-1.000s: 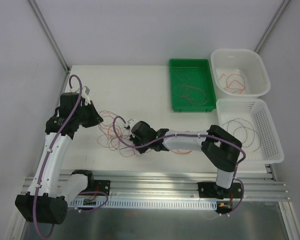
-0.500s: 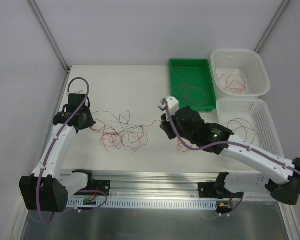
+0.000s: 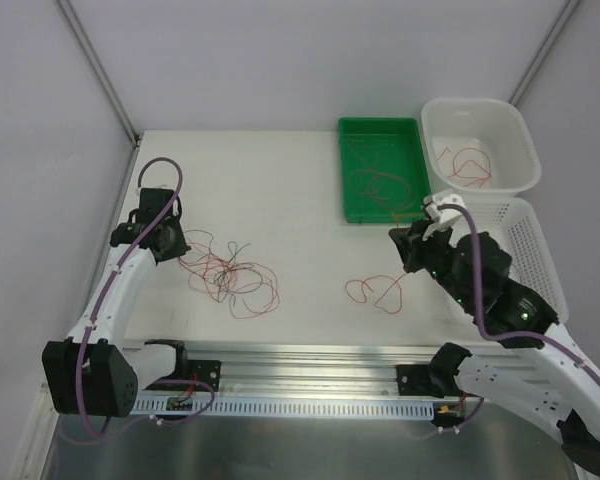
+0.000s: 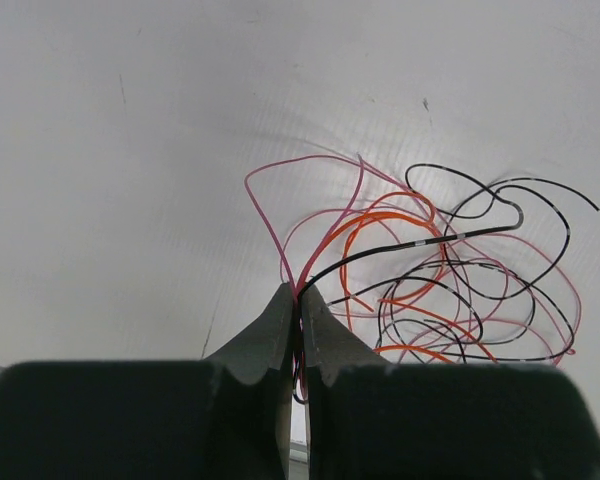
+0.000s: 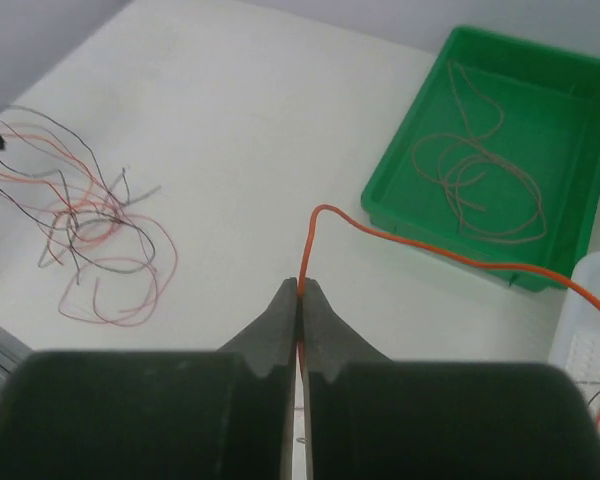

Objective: Untangle the cables

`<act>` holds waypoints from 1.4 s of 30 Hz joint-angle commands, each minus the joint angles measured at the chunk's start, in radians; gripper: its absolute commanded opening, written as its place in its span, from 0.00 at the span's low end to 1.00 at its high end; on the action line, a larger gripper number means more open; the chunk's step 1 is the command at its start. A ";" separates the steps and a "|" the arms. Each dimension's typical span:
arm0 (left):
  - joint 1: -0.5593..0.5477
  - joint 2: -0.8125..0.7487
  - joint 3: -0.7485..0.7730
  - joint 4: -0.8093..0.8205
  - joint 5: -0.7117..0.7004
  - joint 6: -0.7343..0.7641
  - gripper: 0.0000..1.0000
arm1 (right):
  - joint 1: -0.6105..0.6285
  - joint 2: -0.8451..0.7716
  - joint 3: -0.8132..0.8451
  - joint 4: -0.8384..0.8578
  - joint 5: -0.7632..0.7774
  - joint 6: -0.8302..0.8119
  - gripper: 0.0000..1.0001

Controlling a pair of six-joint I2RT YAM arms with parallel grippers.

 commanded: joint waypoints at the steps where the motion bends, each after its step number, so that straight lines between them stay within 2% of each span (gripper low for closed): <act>1: 0.008 0.005 -0.003 0.020 0.072 0.021 0.01 | -0.035 0.113 -0.080 -0.023 -0.028 0.050 0.01; 7: 0.008 0.020 -0.028 0.048 0.263 0.041 0.04 | -0.076 0.289 -0.277 0.089 -0.084 0.165 0.01; 9: 0.008 0.032 -0.036 0.057 0.355 0.044 0.04 | -0.090 0.334 -0.308 0.111 -0.091 0.213 0.01; 15: -0.006 0.075 -0.046 0.063 0.489 0.047 0.09 | -0.093 0.539 -0.344 0.077 -0.110 0.317 0.04; 17: -0.015 0.077 -0.052 0.066 0.497 0.045 0.12 | -0.095 0.579 -0.355 0.077 -0.113 0.346 0.11; 18: -0.024 0.080 -0.054 0.066 0.500 0.048 0.13 | -0.093 0.587 -0.358 0.081 -0.116 0.355 0.20; 20: -0.030 0.081 -0.057 0.068 0.508 0.045 0.19 | -0.093 0.601 -0.360 0.100 -0.166 0.360 0.30; 21: -0.035 0.078 -0.060 0.068 0.509 0.045 0.21 | -0.092 0.613 -0.360 0.106 -0.185 0.365 0.39; 25: -0.036 0.060 -0.062 0.071 0.491 0.042 0.30 | -0.066 0.647 -0.343 0.108 -0.199 0.363 0.49; 29: -0.036 0.035 -0.063 0.074 0.454 0.038 0.33 | -0.035 0.683 -0.305 0.097 -0.194 0.345 0.51; 31: -0.036 0.023 -0.066 0.076 0.436 0.035 0.42 | -0.020 0.706 -0.273 0.086 -0.173 0.336 0.52; 33: -0.036 0.012 -0.066 0.079 0.426 0.033 0.44 | 0.000 0.728 -0.250 0.063 -0.150 0.323 0.52; 34: -0.036 0.011 -0.068 0.079 0.425 0.032 0.50 | 0.007 0.739 -0.240 0.054 -0.122 0.319 0.52; 39: -0.036 0.003 -0.071 0.080 0.416 0.032 0.52 | 0.042 0.806 -0.184 0.013 -0.023 0.308 0.51; 42: -0.036 0.002 -0.071 0.082 0.417 0.030 0.53 | 0.054 0.855 -0.164 0.009 -0.021 0.297 0.49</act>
